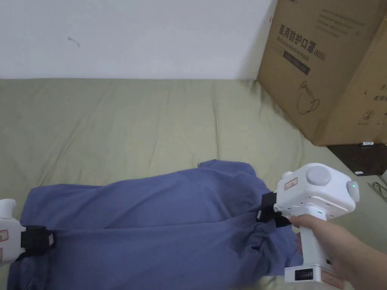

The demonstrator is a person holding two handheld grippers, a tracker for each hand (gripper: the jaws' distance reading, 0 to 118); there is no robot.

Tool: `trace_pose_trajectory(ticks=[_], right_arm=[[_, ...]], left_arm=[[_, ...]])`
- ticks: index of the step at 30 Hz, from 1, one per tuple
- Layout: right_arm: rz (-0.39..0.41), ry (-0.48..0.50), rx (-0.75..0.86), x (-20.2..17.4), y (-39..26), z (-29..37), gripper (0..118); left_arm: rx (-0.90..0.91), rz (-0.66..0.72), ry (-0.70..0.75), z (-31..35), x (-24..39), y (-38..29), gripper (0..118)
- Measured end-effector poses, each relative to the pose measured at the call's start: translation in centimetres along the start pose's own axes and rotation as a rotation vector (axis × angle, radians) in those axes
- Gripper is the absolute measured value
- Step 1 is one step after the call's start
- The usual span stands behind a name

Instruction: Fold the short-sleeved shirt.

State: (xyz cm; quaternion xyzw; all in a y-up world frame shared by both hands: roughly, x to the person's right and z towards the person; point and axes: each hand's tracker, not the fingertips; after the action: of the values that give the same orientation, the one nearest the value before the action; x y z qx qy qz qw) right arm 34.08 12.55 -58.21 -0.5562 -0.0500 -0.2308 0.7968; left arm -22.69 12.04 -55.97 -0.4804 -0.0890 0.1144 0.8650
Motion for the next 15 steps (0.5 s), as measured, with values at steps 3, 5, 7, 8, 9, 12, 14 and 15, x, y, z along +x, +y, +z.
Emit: trace_pose_trajectory(ticks=[3,5,7,8,9,12,14,15], right_arm=[[0.077,-0.059,0.086,-0.1,-0.5,-0.2,106],[0.102,-0.046,0.139,0.2,-1.4,1.5,106],[0.1,-0.011,0.188,0.4,-3.1,3.9,106],[0.103,0.024,0.233,0.4,-4.4,5.7,106],[0.109,0.055,0.279,0.4,-5.7,7.3,106],[0.174,0.152,0.456,-0.1,-11.4,13.2,106],[0.23,0.236,0.521,-0.5,-15.7,16.4,105],[0.235,0.239,0.573,-0.8,-17.8,17.8,101]], left_arm=[[0.015,-0.006,0.014,0.3,-0.5,-0.6,100],[0.043,0.041,-0.029,1.7,-1.0,-0.8,100],[0.078,0.073,-0.065,3.8,-1.0,-1.6,100],[0.115,0.076,-0.084,5.4,-0.8,-2.1,100],[0.155,0.075,-0.096,7.0,-0.5,-2.8,100],[0.33,0.088,-0.081,12.8,0.7,-6.5,100],[0.414,0.143,-0.07,16.5,1.2,-9.9,98],[0.455,0.167,-0.072,18.0,1.4,-11.6,91]])
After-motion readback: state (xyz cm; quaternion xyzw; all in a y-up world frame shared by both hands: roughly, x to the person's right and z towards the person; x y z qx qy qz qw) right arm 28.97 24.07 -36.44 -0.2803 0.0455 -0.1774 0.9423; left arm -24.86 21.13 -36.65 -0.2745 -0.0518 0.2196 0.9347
